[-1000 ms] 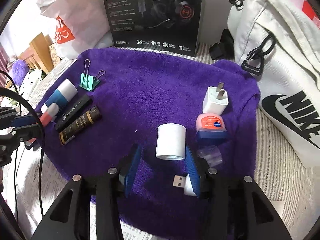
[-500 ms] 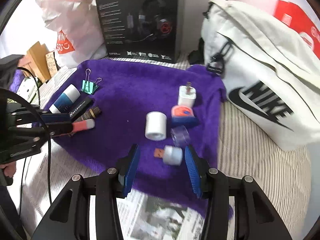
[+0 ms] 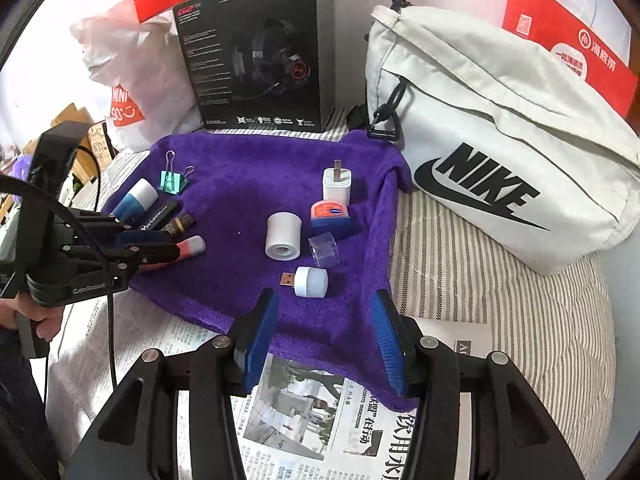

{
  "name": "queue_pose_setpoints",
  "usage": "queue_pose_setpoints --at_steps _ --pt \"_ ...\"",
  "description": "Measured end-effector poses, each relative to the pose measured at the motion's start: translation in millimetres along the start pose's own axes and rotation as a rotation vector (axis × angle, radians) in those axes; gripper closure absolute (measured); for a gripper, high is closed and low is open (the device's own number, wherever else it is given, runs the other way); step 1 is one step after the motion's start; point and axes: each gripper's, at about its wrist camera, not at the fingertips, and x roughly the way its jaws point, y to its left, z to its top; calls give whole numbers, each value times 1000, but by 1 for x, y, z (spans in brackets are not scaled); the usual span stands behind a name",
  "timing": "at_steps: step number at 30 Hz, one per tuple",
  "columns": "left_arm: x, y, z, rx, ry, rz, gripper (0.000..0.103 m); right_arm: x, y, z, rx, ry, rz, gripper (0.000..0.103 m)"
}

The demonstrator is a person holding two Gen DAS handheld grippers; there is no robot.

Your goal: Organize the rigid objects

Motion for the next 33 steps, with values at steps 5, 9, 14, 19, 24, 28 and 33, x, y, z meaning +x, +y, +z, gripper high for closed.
queue_pose_setpoints --at_steps 5,9,14,19,24,28,33 --pt "3 -1 5 1 5 2 87 0 4 0 -8 -2 6 54" --pt "4 -1 6 2 -1 16 84 2 5 -2 -7 7 5 54" --pt "-3 3 1 -17 -16 19 81 0 4 -7 -2 12 9 54" --pt "-21 5 -9 -32 -43 46 60 0 5 -12 11 18 17 49" --pt "-48 7 -22 -62 -96 81 33 -5 8 -14 19 7 14 44" --pt "-68 1 -31 -79 -130 133 14 -12 11 -15 31 -8 15 40" --pt "-87 -14 -45 -96 -166 205 3 -22 20 -20 41 -26 11 31"
